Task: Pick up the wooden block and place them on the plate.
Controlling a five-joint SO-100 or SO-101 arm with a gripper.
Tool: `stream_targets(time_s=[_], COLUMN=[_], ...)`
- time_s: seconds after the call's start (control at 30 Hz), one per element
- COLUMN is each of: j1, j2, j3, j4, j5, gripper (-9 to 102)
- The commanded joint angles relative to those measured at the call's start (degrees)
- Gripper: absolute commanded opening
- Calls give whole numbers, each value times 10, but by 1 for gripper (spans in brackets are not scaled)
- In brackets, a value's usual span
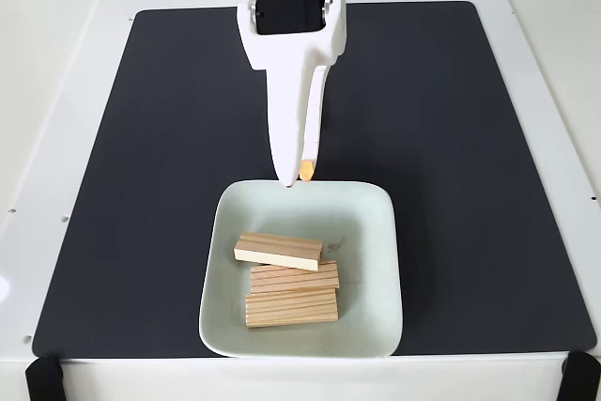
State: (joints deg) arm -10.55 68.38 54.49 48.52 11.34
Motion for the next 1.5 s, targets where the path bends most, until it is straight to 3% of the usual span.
stream_targets(time_s=[0.0, 0.17, 0.33, 0.57, 0.8, 0.87, 1.0, 1.03, 1.3, 1.47], j1=[-3, -7, -6, -7, 2, -6, -34, -33, 18, 18], j2=[54, 91, 197, 418, 585, 606, 611, 609, 536, 440], j3=[10, 42, 152, 403, 577, 615, 631, 628, 579, 499], j4=[-4, -4, -5, -5, -4, 5, 70, 91, 242, 291], j5=[-6, -6, 2, -12, -120, -210, -715, -796, -932, -936], gripper=[31, 23, -2, 0, 0, 0, 0, 0, 0, 0])
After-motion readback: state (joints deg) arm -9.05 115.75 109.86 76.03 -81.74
